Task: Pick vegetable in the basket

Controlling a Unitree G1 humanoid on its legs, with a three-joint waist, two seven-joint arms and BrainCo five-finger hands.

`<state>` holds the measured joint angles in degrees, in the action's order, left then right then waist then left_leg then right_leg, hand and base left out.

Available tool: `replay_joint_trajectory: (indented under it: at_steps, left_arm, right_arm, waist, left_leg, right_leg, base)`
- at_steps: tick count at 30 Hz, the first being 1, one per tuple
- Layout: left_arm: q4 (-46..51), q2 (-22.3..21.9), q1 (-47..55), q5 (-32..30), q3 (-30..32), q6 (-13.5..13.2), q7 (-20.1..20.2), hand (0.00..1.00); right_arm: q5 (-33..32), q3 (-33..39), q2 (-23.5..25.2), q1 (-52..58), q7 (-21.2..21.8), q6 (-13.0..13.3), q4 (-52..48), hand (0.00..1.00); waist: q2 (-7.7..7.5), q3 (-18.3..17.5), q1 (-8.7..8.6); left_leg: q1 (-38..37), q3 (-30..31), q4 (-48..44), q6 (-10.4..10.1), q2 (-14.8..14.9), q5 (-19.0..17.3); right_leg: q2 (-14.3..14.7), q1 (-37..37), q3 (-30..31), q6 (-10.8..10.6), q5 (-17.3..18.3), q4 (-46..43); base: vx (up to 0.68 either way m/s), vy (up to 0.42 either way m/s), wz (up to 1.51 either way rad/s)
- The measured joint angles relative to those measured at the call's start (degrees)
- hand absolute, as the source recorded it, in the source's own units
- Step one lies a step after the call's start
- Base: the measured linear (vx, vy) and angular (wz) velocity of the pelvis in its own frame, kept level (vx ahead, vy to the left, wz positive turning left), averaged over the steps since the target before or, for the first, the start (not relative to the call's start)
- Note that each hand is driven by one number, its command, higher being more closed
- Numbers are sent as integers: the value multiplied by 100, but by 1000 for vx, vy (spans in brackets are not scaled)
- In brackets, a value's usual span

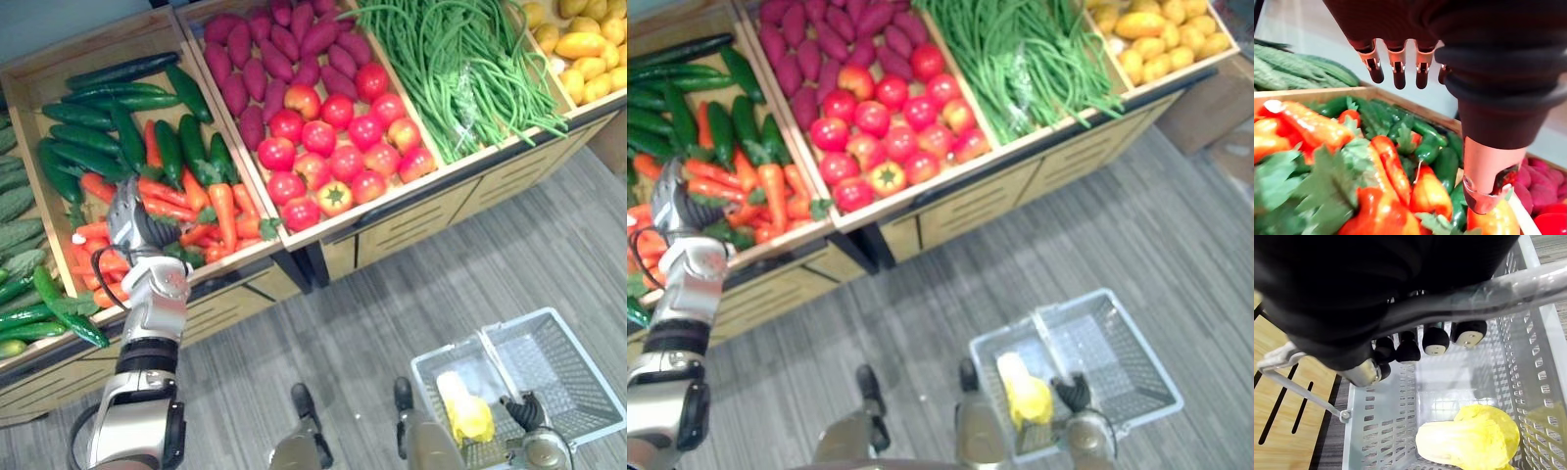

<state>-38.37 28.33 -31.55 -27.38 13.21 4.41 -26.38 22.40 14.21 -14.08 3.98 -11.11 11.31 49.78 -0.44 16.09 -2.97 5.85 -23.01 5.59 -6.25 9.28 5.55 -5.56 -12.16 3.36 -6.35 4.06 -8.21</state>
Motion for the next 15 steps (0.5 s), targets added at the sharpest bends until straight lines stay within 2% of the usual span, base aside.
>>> replay_joint_trajectory:
  at_steps: [2,6,15]
  left_arm:
    - [-363,-192,-91,541,356,73,-2,0]
    - [-449,-350,-92,1123,572,95,-19,0]
    - [-474,-557,-300,1160,720,90,-21,0]
  right_arm:
    - [-1,-5,64,-9,1,-2,-4,100]
    - [-11,-13,122,-33,9,-24,-2,100]
    - [-10,-144,118,-50,15,-27,-73,100]
  waist:
    - [-45,32,-10]
    - [-105,111,-3]
    - [-106,111,-26]
  left_leg:
    - [6,-29,1,-4,4,34]
    - [6,-147,3,4,22,70]
    - [-12,-229,1,-12,65,97]
  right_leg:
    - [13,-53,51,0,0,-32]
    - [49,-138,140,1,-18,-105]
    - [102,-172,232,33,-109,-86]
  base:
    - [-52,-15,-8]
    - [-26,-15,-9]
    - [14,-7,-6]
